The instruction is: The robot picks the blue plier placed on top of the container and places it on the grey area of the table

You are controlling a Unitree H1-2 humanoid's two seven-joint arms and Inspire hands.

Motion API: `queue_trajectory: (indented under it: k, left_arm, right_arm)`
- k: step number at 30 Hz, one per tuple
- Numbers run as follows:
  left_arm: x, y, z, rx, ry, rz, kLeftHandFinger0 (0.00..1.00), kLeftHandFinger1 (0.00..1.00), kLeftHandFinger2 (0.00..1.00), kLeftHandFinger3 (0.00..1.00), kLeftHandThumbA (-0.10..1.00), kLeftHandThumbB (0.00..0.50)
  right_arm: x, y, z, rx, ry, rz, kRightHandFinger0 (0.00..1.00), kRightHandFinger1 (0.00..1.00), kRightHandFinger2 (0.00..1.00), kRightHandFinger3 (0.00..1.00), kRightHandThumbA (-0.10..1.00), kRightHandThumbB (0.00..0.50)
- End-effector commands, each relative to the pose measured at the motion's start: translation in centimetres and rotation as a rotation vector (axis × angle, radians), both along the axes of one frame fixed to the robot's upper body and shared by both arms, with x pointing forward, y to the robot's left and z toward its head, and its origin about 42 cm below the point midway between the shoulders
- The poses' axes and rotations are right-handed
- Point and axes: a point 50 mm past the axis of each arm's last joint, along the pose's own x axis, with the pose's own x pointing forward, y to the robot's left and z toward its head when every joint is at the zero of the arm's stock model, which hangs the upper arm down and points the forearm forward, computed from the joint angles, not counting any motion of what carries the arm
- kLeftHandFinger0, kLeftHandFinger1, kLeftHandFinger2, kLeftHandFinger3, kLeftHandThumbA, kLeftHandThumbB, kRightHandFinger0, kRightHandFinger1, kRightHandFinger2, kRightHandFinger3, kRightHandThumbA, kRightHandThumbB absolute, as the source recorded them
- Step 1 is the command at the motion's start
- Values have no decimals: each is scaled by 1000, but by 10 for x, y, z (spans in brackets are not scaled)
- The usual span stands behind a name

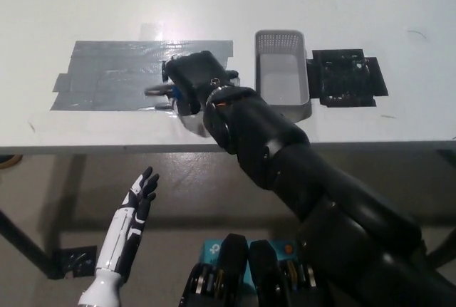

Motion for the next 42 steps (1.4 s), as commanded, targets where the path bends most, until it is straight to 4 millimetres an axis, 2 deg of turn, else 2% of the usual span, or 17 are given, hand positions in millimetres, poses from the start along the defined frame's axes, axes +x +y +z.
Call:
queue_trajectory:
  k: [1, 3, 5, 9, 13, 18, 22, 23, 26, 29, 31, 33, 35, 37, 38, 40, 42]
  left_arm:
    - [1, -2, 15, 33, -64, -5, 1000, 1000, 1000, 1000, 1000, 198]
    - [2, -1, 16, 35, -69, -7, 1000, 1000, 1000, 1000, 1000, 202]
    - [3, -1, 15, 47, -67, -12, 1000, 1000, 1000, 1000, 1000, 238]
    - [4, -2, 14, 58, -64, -20, 1000, 1000, 1000, 1000, 1000, 241]
    - [7, -3, 15, 65, -66, -26, 1000, 1000, 1000, 1000, 1000, 254]
    - [6, -1, 12, 66, -59, -19, 1000, 1000, 1000, 1000, 1000, 259]
    - [9, -3, 12, 62, -62, -26, 1000, 1000, 1000, 1000, 1000, 265]
    - [9, -4, 12, 61, -65, -24, 1000, 1000, 1000, 1000, 1000, 264]
    - [9, -5, 12, 64, -68, -25, 1000, 1000, 1000, 1000, 1000, 256]
    - [16, -6, 15, 51, -75, -24, 1000, 1000, 1000, 1000, 1000, 257]
    - [22, -4, 19, 39, -92, -17, 1000, 1000, 1000, 1000, 1000, 248]
    - [37, 0, 26, 38, -124, -6, 1000, 1000, 1000, 1000, 1000, 213]
    - [49, 4, 34, 36, -148, 0, 1000, 1000, 1000, 1000, 1000, 181]
    - [58, 6, 40, 28, -154, 3, 1000, 1000, 1000, 1000, 1000, 185]
    - [62, 6, 42, 23, -157, 5, 1000, 1000, 1000, 1000, 1000, 184]
    - [70, 5, 48, 15, -162, 8, 1000, 1000, 1000, 1000, 1000, 172]
    - [78, 3, 52, 5, -171, 6, 1000, 1000, 1000, 1000, 1000, 168]
  right_arm:
    - [8, 6, 33, 11, -13, -8, 1000, 1000, 1000, 1000, 715, 391]
    - [10, 1, 34, 22, -26, -16, 1000, 1000, 1000, 1000, 767, 366]
    - [15, -7, 38, 22, -41, -22, 1000, 1000, 1000, 1000, 848, 357]
    - [21, -14, 49, 32, -57, -33, 1000, 1000, 1000, 1000, 986, 345]
    - [26, -20, 64, 85, -84, -30, 1000, 1000, 1000, 1000, 1000, 324]
    - [29, -18, 86, 169, -120, 5, 1000, 1000, 1000, 1000, 1000, 368]
    - [33, -21, 127, 357, -138, 36, 1000, 1000, 1000, 1000, 1000, 384]
    - [34, -24, 141, 413, -149, 49, 1000, 1000, 1000, 1000, 1000, 372]
    - [37, -37, 168, 536, -176, 87, 1000, 1000, 1000, 1000, 1000, 385]
    - [37, -68, 210, 693, -239, 146, 1000, 1000, 1000, 1000, 1000, 333]
    - [32, -88, 229, 744, -288, 176, 1000, 1000, 1000, 1000, 1000, 340]
    - [21, -122, 254, 770, -381, 215, 1000, 1000, 1000, 1000, 1000, 343]
    - [12, -142, 268, 781, -423, 230, 1000, 1000, 1000, 1000, 1000, 351]
    - [-10, -172, 277, 806, -466, 237, 1000, 1000, 1000, 1000, 1000, 346]
    - [-14, -176, 279, 815, -478, 242, 1000, 1000, 1000, 1000, 1000, 344]
    - [-41, -210, 274, 901, -523, 250, 1000, 1000, 1000, 1000, 1000, 320]
    - [-61, -231, 269, 939, -556, 238, 1000, 1000, 1000, 1000, 1000, 312]
